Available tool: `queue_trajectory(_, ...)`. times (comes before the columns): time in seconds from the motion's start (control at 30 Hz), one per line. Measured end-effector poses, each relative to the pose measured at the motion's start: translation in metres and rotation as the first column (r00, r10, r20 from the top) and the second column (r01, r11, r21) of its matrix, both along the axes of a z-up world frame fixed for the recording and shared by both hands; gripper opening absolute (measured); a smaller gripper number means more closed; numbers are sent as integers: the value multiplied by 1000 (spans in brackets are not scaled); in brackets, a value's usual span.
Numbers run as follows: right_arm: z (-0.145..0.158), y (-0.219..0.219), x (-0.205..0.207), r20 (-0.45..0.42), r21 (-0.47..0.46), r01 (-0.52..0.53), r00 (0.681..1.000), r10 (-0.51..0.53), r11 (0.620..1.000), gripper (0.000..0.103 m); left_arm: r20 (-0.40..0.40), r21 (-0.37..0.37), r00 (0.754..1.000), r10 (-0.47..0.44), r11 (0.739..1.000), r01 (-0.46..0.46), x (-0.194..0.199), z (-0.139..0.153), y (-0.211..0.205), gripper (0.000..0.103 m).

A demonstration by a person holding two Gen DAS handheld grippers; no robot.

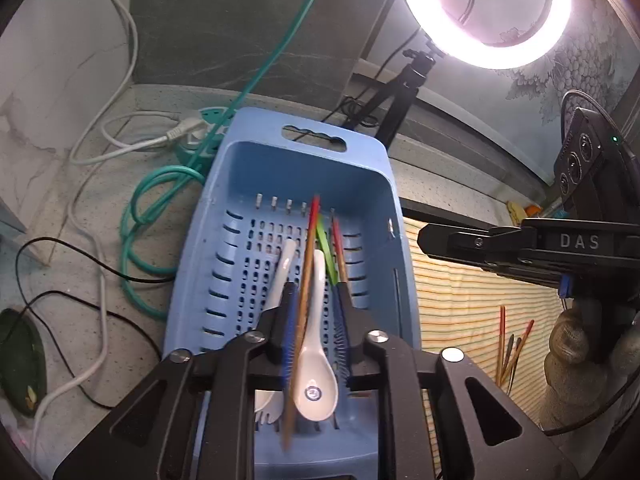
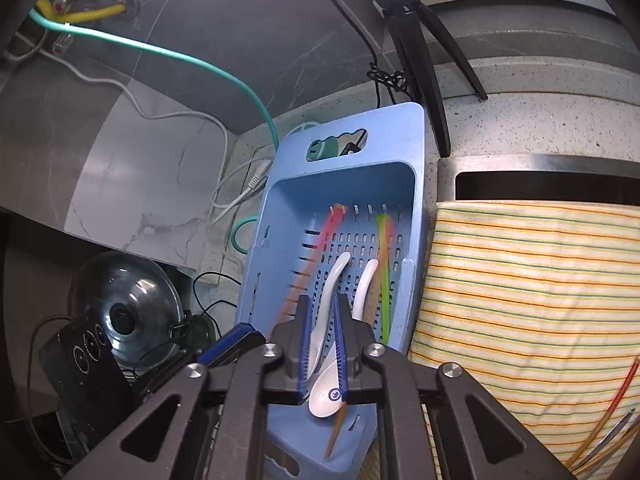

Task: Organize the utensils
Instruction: 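Carry both chopsticks into the blue basket with both tools, then open both tools to release the chopsticks in the basket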

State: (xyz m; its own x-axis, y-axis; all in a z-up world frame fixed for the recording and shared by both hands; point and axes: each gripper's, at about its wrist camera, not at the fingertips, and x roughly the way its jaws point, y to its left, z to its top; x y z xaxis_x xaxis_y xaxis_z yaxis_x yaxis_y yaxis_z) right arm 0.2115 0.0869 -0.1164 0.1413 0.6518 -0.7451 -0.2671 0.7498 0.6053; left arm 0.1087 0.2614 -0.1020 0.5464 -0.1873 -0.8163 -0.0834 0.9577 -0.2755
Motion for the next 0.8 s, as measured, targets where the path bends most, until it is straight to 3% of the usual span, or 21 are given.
queue_trajectory(0.07, 1, 0, -1, 10, -10, 3, 1000, -3, 1000, 25, 0, -6, 1000, -6, 1000, 6, -1, 1, 3, 18)
queue_trajectory(0.3, 8, -10, -10, 47, -34, 23, 999, -21, 999, 31, 18, 1, 999, -36, 999, 36, -5, 7, 2, 18)
queue_trajectory(0.6, 21, -41, -19, 84, -39, 38, 996, -35, 998, 31, 52, 38, 995, -84, 996, 82, -14, 20, -23, 18)
queue_trajectory(0.8, 38, -73, -31, 155, -35, 0, 988, 6, 999, 31, 65, 48, 994, -92, 995, 89, -24, 28, -50, 18)
